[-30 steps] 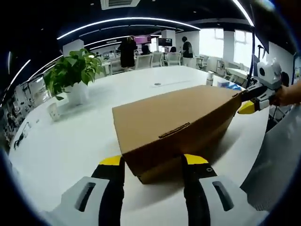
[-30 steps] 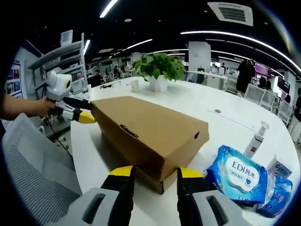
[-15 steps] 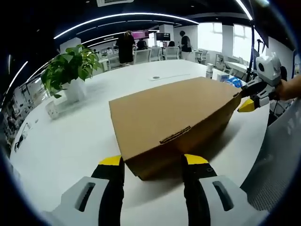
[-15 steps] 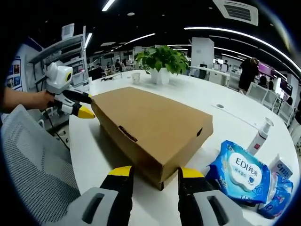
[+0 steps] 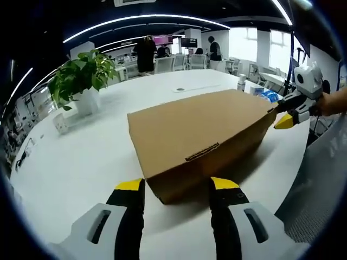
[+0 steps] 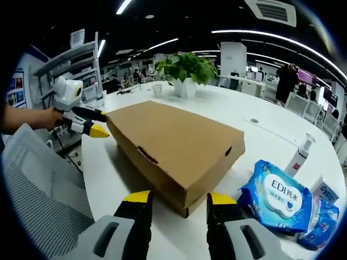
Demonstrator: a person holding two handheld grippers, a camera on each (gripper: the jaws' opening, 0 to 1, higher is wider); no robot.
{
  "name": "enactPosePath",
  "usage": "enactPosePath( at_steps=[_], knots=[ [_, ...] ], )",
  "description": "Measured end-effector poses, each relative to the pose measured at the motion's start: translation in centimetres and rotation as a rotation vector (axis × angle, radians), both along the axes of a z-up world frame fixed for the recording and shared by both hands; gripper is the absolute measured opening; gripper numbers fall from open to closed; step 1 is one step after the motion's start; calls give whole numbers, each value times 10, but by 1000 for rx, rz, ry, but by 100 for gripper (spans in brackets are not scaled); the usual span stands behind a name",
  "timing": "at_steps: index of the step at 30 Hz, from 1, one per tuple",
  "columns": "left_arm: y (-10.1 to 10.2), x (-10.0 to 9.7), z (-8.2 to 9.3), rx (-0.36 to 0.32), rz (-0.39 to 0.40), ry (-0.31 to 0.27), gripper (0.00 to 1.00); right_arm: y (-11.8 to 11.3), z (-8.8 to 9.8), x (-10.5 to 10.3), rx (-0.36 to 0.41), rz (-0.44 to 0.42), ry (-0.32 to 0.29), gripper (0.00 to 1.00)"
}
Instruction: Operate the shoe box by opening the lid, removing the specified soft item, and placing it in the target area until the item is outside and the box remains undamaged.
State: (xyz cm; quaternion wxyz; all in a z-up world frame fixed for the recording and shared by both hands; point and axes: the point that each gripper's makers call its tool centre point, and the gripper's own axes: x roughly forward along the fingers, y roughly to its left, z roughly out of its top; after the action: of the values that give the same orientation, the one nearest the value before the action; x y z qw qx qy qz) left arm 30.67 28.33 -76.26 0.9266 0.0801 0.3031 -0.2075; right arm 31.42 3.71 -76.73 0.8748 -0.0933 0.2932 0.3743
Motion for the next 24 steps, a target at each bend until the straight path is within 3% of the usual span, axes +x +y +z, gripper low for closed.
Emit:
enactPosePath(
  at_steps=[9, 24],
  knots=[
    [0, 10, 19, 3, -18, -48, 49, 3, 17, 9, 17, 20, -51, 38],
    [-4, 11, 8, 12, -32, -29, 48, 8, 6, 10, -26, 41, -64, 35]
  ],
)
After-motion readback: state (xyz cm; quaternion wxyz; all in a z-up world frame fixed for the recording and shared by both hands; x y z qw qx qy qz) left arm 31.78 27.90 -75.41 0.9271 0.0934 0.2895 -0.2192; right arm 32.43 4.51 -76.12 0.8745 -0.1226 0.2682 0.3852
